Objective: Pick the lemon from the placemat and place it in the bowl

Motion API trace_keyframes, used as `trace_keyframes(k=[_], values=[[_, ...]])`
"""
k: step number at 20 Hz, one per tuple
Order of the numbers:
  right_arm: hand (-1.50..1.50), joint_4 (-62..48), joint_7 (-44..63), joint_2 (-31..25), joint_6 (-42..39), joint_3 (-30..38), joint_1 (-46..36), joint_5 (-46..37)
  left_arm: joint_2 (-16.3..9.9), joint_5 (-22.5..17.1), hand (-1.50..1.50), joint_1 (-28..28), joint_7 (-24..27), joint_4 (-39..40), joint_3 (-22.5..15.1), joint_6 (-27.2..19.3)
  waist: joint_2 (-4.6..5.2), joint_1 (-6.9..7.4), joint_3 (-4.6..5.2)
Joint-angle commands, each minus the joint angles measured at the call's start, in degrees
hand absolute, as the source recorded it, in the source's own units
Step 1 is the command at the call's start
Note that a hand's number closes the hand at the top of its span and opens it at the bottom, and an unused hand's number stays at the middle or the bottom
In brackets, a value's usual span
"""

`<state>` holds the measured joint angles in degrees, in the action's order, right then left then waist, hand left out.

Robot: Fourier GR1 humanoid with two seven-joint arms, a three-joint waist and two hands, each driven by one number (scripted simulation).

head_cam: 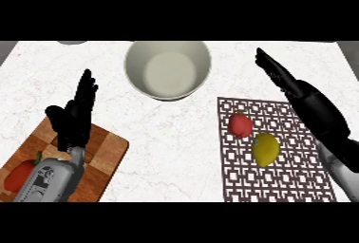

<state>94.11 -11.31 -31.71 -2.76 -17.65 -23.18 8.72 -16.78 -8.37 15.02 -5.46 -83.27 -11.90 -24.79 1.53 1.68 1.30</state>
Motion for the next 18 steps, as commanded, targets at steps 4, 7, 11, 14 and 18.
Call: trace_keyframes(k=[4,7,11,14,18], values=[[1.50,-5.09,12.09,11.87,18.26,3.01,9.50,0.90,-0.38,-1.27,0.00,-2.85,2.20,-1.60,-0.37,3.10,-1.65,-3.05,-1.23],[1.50,-12.55,16.62,-2.14,23.14,3.33,12.66,-14.80,-0.38,-0.97,0.00,-2.78,1.84,-1.26,-1.12,3.42,-1.35,-6.94,0.74],[-1.50,-5.82,10.14,21.25,48.60,13.31,16.68,-7.52,0.21,-2.10,0.00,-4.19,1.66,-2.33,-1.29,4.04,-2.90,-7.68,-1.44],[-1.50,0.33,1.26,29.64,58.36,9.82,22.02,-12.56,0.54,-2.20,0.00,-5.66,3.22,-2.83,-2.43,5.47,-2.64,-5.81,-1.27],[-1.50,8.29,0.78,31.43,70.89,2.02,28.81,-22.95,-0.28,-3.09,0.00,-6.73,3.83,-3.48,-2.05,7.51,-2.26,-3.81,-1.07]])
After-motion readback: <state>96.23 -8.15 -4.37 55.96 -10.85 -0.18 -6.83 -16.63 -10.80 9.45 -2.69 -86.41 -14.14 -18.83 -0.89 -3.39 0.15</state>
